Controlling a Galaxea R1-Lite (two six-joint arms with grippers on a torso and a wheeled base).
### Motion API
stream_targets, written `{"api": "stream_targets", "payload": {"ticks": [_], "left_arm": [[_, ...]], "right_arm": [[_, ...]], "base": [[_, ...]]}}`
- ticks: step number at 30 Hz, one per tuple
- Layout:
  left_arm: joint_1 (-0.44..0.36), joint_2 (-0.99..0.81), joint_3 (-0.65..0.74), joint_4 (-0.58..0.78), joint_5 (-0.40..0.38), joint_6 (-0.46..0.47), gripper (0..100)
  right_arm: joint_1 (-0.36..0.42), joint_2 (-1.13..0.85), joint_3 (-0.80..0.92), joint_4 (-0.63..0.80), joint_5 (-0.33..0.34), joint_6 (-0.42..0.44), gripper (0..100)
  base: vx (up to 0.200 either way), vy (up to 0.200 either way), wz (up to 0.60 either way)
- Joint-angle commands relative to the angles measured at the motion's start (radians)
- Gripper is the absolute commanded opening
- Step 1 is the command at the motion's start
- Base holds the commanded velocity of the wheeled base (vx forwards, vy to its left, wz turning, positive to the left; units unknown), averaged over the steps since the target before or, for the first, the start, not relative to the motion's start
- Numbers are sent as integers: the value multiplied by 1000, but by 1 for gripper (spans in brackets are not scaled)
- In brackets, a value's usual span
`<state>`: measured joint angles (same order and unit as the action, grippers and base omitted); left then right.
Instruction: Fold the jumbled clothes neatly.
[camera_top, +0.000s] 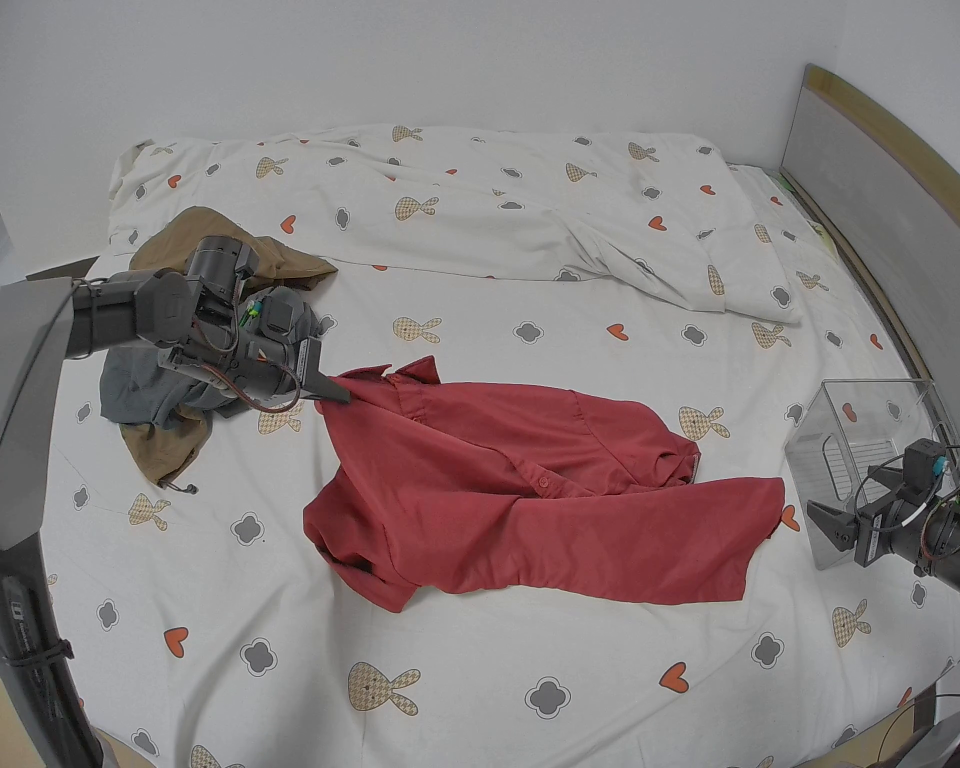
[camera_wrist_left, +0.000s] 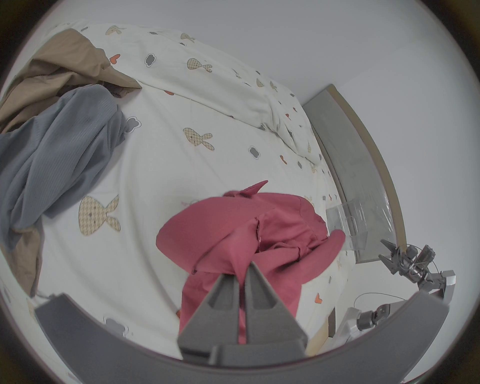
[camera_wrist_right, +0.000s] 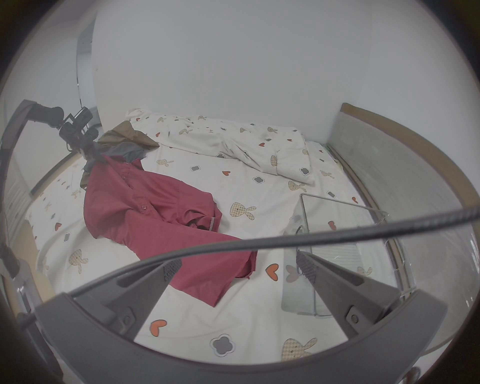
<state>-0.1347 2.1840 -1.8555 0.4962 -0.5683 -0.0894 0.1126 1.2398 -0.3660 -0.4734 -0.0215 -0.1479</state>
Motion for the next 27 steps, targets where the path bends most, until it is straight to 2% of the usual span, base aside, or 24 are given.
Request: {"api": "stream_targets", "payload": {"ticks": [1,5,7,9,12,13,16,17,18,19,20,23,27], "left_arm": [[-45,-236,251,-11,102,10,0],[-57,-259,337,-13,180,5,0],[-57,-263,366,-11,192,3,0],[-57,-273,389,-11,200,0,0],[-57,-288,415,-11,208,-4,0],[-56,-302,432,-10,219,-18,0],[-54,-328,458,-7,252,-63,0],[-56,-333,466,-7,271,-79,0],[-56,-333,467,-7,272,-81,0],[-56,-339,473,-7,303,-99,0],[-56,-339,473,-7,317,-112,0],[-52,-348,475,-7,341,-185,0],[-33,-365,487,-5,343,-234,0]], "right_arm": [[142,29,15,21,38,192,100],[234,210,-48,107,92,435,100],[282,305,-79,142,87,528,100],[318,391,-90,148,84,568,100],[361,481,-100,144,43,568,100],[398,507,-114,142,-41,550,100],[453,524,-134,144,-196,473,100],[470,538,-139,144,-244,439,100],[473,541,-139,142,-252,436,100],[490,567,-145,142,-324,398,100],[496,578,-153,142,-353,389,100],[498,632,-162,142,-396,384,100],[455,690,-189,107,-399,393,100]], "base": [[0,0,0],[0,0,0],[0,0,0],[0,0,0],[0,0,0],[0,0,0],[0,0,0],[0,0,0],[0,0,0],[0,0,0],[0,0,0],[0,0,0],[0,0,0]]}}
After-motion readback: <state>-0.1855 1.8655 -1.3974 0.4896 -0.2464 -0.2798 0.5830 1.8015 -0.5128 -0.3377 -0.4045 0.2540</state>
